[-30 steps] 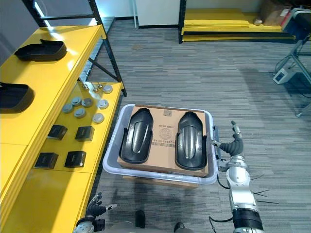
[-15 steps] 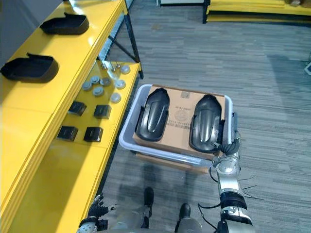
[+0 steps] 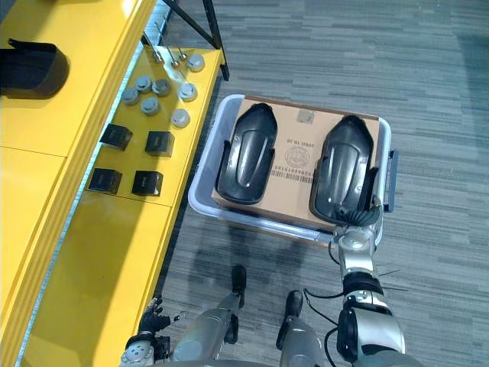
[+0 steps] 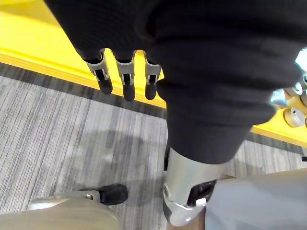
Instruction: Walk over and take plastic housings, then place them on the shelf
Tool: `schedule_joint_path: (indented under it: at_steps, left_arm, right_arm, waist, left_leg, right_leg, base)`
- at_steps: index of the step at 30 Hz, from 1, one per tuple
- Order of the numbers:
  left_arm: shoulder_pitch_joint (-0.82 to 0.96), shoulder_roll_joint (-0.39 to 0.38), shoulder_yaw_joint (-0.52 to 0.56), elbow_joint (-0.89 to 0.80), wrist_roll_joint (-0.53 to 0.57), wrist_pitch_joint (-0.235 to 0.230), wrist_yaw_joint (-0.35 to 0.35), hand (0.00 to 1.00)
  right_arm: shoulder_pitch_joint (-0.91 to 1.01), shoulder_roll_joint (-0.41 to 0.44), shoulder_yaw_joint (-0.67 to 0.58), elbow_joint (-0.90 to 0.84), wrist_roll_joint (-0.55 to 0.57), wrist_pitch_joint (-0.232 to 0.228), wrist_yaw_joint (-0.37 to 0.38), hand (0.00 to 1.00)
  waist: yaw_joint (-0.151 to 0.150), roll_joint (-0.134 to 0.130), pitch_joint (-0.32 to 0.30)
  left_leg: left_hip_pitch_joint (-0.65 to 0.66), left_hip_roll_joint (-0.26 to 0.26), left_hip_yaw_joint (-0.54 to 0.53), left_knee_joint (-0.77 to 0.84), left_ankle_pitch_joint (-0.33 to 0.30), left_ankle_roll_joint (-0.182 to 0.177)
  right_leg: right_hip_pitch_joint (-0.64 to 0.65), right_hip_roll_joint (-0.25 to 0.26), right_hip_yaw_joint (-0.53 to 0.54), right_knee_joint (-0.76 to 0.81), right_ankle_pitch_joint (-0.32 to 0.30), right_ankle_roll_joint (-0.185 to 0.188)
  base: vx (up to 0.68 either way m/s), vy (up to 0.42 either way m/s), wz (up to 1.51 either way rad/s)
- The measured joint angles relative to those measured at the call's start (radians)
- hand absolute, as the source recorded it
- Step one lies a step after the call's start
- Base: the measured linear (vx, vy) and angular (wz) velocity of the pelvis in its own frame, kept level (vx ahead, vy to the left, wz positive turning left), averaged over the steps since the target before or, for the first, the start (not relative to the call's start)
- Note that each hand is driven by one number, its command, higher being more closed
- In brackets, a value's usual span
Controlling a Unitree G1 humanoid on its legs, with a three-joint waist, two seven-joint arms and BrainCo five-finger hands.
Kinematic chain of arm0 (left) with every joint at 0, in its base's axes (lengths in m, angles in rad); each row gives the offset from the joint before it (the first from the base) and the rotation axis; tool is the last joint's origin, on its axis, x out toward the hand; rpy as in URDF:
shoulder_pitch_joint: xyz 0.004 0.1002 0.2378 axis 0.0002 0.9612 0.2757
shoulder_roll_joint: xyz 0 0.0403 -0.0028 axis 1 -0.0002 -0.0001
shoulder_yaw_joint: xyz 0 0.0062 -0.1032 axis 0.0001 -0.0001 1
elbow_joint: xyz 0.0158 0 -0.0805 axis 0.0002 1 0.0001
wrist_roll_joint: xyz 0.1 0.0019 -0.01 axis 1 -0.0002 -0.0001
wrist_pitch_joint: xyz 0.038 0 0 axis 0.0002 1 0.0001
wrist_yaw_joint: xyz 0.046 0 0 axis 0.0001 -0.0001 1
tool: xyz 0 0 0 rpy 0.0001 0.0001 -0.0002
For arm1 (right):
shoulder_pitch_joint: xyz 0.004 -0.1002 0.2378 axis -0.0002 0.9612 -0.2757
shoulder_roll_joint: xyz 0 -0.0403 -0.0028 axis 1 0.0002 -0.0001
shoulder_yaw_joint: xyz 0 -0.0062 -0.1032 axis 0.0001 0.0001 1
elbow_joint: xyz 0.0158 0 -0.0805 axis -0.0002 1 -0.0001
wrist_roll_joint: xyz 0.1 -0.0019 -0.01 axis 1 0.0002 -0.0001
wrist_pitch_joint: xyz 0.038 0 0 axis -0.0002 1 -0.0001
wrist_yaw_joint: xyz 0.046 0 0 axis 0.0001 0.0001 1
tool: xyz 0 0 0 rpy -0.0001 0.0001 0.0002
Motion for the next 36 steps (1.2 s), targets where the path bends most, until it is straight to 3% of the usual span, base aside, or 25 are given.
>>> schedule_joint_path:
  at_steps: [5, 12, 15, 23, 28, 36]
  left_arm:
    - [-0.02, -0.011, -0.009, 0.0, -0.005, 0.001, 0.0, 0.0]
    - [-0.022, -0.026, -0.004, -0.033, 0.003, 0.027, -0.011, 0.0]
    - [-0.003, -0.026, 0.01, -0.111, 0.007, 0.028, -0.023, 0.0]
    - [0.036, -0.033, -0.043, -0.496, 0.006, 0.021, -0.042, 0.0]
    - [0.009, -0.048, -0.134, -0.711, 0.007, -0.003, -0.019, 0.0]
    - [-0.081, -0.064, -0.254, -0.822, 0.026, 0.0, 0.067, 0.0]
  right_arm:
    - [0.048, 0.007, 0.01, -0.043, 0.018, -0.001, 0.01, 1.0]
    - [0.335, 0.056, -0.004, -0.346, -0.03, 0.007, 0.023, 1.0]
    - [0.412, 0.087, -0.042, -0.481, -0.062, 0.014, 0.023, 1.0]
    - [0.51, 0.183, -0.015, -0.795, -0.163, -0.006, 0.019, 1.0]
    - [0.529, 0.245, 0.157, -0.955, -0.257, -0.031, 0.023, 1.0]
    - [0.533, 0.305, 0.415, -1.048, -0.351, -0.061, 0.041, 1.0]
  waist:
    - [-0.003, 0.0, 0.004]
    - [-0.01, -0.002, 0.003]
    - [-0.032, -0.007, -0.001]
    - [-0.036, -0.049, -0.087]
    - [-0.039, -0.049, -0.119]
    - [-0.044, -0.056, -0.153]
  left_leg:
    - [0.026, 0.002, 0.006, 0.0, -0.009, -0.012]
    - [0.092, 0.001, 0.002, -0.002, -0.025, -0.004]
    - [0.118, 0.001, 0.001, -0.002, -0.026, -0.002]
    - [0.15, 0.015, 0.006, -0.002, -0.033, -0.003]
    - [0.177, 0.02, 0.002, -0.002, -0.036, -0.007]
    - [0.2, 0.019, 0.008, -0.003, -0.036, -0.007]
  right_leg:
    - [0.018, -0.001, 0.015, 0.0, 0.0, 0.0]
    - [0.09, -0.003, 0.011, -0.013, -0.007, 0.003]
    - [0.122, -0.004, 0.008, -0.026, -0.007, 0.004]
    - [0.165, 0.009, 0.01, -0.058, 0.0, -0.001]
    - [0.201, 0.015, 0.006, -0.074, 0.002, -0.005]
    - [0.229, 0.016, 0.01, -0.093, 0.016, -0.007]
  base:
    - [0.01, -0.002, -0.09]
    - [0.0, 0.0, 0.0]
    - [0.0, 0.0, 0.0]
    - [0.03, -0.016, -0.03]
    - [0.0, 0.0, 0.0]
    - [0.0, 0.004, -0.02]
